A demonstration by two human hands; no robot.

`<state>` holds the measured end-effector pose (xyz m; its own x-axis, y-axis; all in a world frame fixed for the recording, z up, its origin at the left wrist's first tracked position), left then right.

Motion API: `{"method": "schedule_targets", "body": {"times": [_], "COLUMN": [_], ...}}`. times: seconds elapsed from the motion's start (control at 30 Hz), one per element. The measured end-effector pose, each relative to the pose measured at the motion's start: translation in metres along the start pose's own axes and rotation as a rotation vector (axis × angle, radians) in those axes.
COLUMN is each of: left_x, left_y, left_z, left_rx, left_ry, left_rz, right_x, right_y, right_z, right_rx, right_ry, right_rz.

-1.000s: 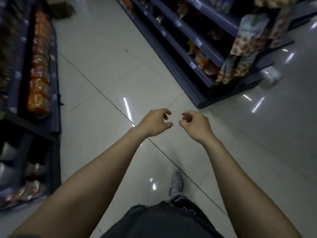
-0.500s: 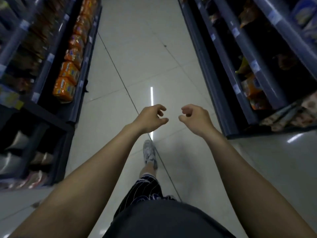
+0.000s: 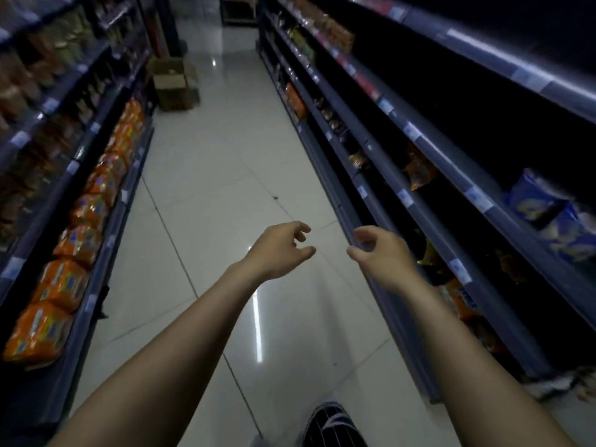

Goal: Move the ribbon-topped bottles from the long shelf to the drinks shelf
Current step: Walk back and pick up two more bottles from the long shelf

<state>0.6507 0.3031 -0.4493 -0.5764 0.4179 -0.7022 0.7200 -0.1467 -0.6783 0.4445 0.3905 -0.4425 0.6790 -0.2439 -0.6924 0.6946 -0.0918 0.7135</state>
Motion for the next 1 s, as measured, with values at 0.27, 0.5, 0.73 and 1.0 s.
{"method": "schedule_targets", "body": {"times": [0.27, 0.5, 0.73, 1.0], "left_x": [-0.059, -0.115, -0.154, -0.179], "left_y": [-0.171, -0.337, -0.482, -0.644], "left_z": [0.212, 0.358, 0.445, 0.535], "left_rx": [0.337, 0.613, 0.835, 1.033], "left_ry": [-0.086, -0.132, -0.149, -0.087], "left_rz": [0.079, -0.018, -0.109, -0.248], "right_x": [-0.13, -0.282, -0.391, -0.502], "right_y": [-0.014, -0.02, 0.001, 0.029], "right_z": [0.198, 0.332, 0.409, 0.478], "right_rx": [-0.054, -0.123, -0.125, -0.082], "right_ry": [-0.294, -0.562, -0.697, -0.864], "right_rz": [-0.08, -0.196, -0.444, -0.686]}}
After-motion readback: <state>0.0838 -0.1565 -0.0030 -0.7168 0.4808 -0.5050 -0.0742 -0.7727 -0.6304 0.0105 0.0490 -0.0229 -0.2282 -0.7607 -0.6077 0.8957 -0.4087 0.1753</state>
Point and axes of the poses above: each hand's wrist, its own z-axis towards the middle knuckle, its own x-axis out of the palm, y = z × x, the point moved 7 cm from there along z, towards the middle knuckle, and after that the axes turned 12 degrees about -x, right-handed, at the moved point
